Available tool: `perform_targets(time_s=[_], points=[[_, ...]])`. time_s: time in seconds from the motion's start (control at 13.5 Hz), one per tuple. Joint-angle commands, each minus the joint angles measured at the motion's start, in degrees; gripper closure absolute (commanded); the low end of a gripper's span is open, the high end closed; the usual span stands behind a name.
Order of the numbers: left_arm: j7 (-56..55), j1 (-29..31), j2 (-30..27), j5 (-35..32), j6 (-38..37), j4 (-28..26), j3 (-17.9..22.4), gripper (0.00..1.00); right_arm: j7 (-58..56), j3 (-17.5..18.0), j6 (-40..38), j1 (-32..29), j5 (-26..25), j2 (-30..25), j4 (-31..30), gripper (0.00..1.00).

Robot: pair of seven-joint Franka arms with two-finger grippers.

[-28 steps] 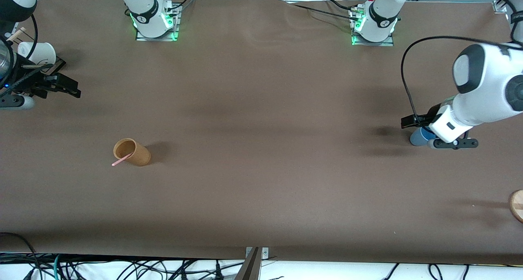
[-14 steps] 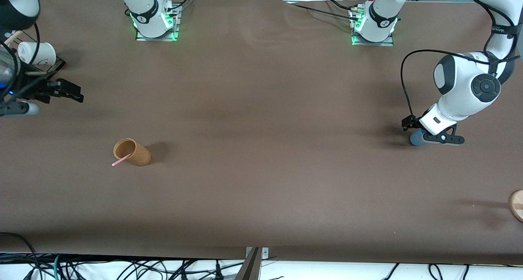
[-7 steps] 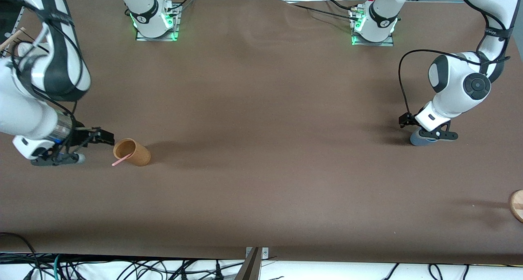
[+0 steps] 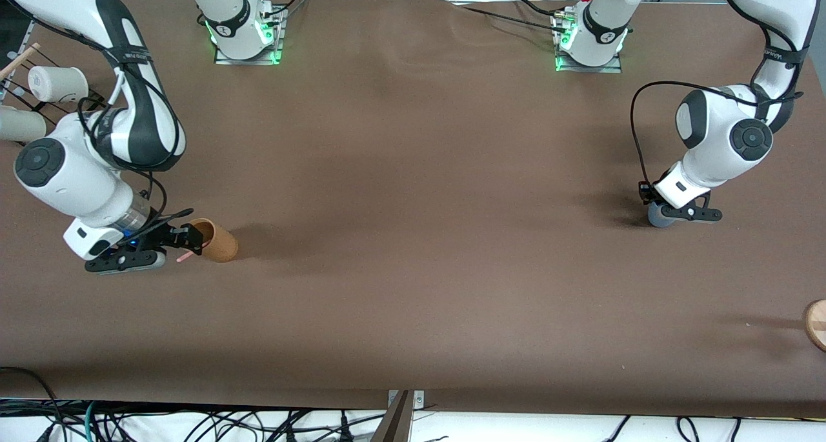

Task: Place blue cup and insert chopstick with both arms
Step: 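Lower the left gripper onto the blue cup while the right gripper reaches the chopstick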

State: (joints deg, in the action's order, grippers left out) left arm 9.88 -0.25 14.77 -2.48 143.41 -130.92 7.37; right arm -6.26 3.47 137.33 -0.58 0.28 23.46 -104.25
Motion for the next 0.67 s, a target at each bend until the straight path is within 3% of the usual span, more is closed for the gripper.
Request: perform_targets(time_s=[0.0,0.15,0.3,0.59], points=[[0.8,0.1,-0.2,-0.9,0.1,0.7,0.4,1.00,-1.6,0.7,1.4,-0.4,0.0,-2.1,-3.4,0.22],[0.6,0.0,-0.3,-0.9,-0.4,2.0,0.5,1.00,-1.7,0.7,0.7,-0.4,0.0,-2.5,-3.5,0.43],[0.4,-0.5,-0.4,-0.1,-6.1,5.7,0.2,1.00,-1.8,0.7,-0.7,-0.4,0.0,-2.7,-3.5,0.57],[-5.3,-8.3,0.7,11.8,-16.3,15.5,-2.1,1.00,-1.7,0.7,-0.1,-0.4,0.1,-2.0,-3.4,0.62]])
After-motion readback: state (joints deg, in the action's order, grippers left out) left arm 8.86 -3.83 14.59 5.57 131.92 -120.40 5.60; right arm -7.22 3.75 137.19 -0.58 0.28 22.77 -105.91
